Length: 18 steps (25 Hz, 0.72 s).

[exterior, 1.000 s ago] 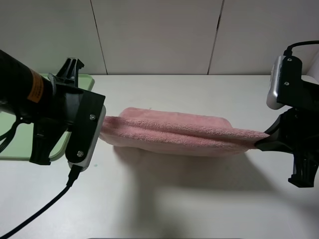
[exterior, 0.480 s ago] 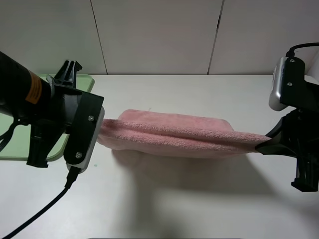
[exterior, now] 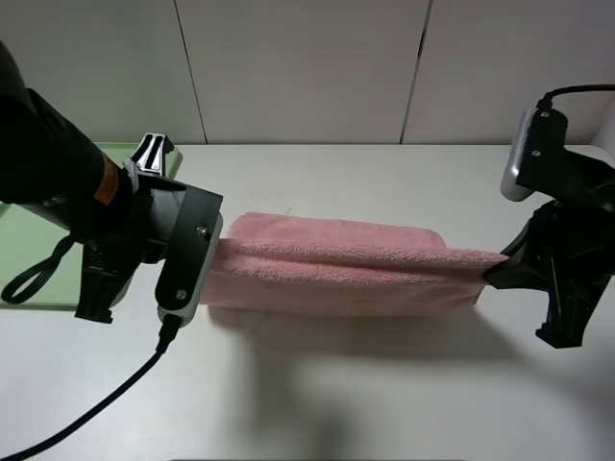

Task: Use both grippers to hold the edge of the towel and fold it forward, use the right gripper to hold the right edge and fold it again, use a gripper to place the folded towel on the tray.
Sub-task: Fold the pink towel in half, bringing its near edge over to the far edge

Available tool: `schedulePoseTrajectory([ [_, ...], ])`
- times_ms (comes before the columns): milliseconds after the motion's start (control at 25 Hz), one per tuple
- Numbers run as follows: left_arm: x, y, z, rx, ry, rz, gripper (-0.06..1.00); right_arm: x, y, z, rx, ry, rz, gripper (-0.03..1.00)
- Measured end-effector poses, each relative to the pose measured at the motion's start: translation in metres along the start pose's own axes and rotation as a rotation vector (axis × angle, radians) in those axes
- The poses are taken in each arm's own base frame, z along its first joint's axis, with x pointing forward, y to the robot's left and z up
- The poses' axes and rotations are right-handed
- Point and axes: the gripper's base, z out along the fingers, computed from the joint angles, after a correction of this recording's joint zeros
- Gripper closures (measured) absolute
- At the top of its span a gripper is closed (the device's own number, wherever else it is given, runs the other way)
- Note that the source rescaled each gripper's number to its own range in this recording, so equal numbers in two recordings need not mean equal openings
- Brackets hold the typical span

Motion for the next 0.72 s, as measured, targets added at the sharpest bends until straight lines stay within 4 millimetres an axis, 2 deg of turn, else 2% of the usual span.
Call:
schedulePoseTrajectory([
  [280, -0.006, 0.016, 0.019, 0.018, 0.021, -0.004, 0.94, -0.015, -0.024, 0.021, -0.034, 0.042, 0.017, 0.97],
  [720, 0.015, 0.050, 0.060, 0.062, 0.079, -0.062, 0.94, -0.030, -0.054, 0.062, -0.069, 0.086, 0.041, 0.97],
])
